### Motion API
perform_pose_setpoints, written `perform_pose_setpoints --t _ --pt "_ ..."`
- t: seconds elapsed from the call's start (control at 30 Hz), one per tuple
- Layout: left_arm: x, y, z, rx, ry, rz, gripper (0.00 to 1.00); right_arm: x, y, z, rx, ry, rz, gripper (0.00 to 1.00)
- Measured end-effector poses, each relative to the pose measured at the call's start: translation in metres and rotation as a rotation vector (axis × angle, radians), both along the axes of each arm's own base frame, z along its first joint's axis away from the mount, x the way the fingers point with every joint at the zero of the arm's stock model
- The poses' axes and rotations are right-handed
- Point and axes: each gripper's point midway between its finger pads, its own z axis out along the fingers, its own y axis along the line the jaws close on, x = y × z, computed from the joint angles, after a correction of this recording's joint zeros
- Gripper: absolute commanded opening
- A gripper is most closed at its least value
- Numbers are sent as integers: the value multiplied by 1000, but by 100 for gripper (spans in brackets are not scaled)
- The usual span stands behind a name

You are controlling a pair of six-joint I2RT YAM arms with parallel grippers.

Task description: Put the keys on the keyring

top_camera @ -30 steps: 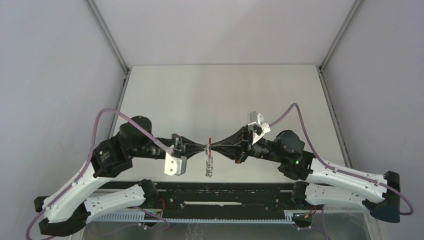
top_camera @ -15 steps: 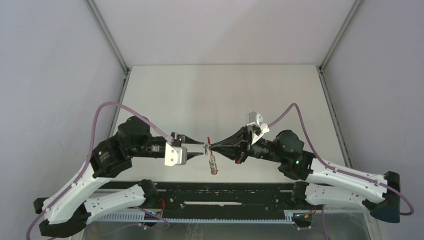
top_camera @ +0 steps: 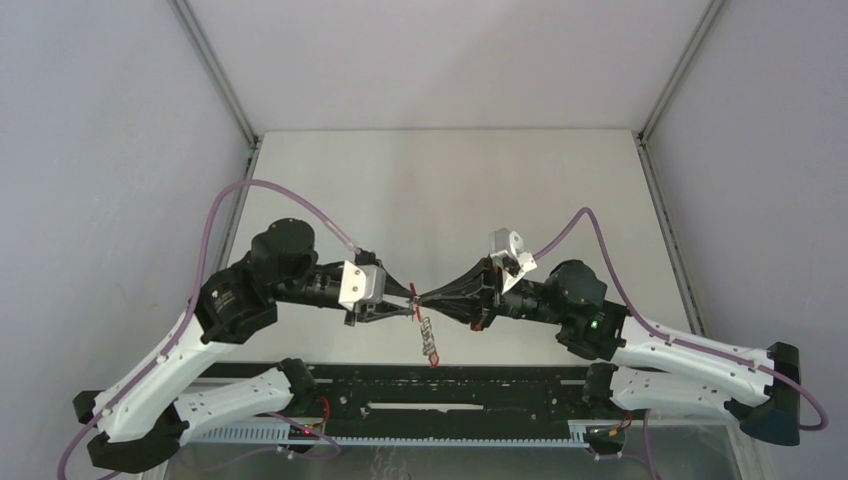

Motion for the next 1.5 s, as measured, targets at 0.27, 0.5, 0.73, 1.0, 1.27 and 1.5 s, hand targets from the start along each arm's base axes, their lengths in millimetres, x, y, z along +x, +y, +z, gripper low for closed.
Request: perform_pose_setpoints --t 0.27,0.5,0.73,1.0,1.27,1.5 --pt "-4 -2 0 -2 26 -17 7 -1 1 -1 -5 -7 6 0" --pt "-3 -1 -1 5 40 -8 0 -3 1 -4 -24 -24 17 36" --pt "3 0 -13 92 49 1 0 12 -12 7 -169 -2 -17 62" --pt "18 9 -19 232 -16 25 0 34 -20 36 -374 -21 -23 54" --pt "25 5 -15 316 -26 30 0 28 -11 -15 -589 40 103 49" --pt "25 5 -20 343 -12 31 0 21 -4 -6 -580 24 162 46"
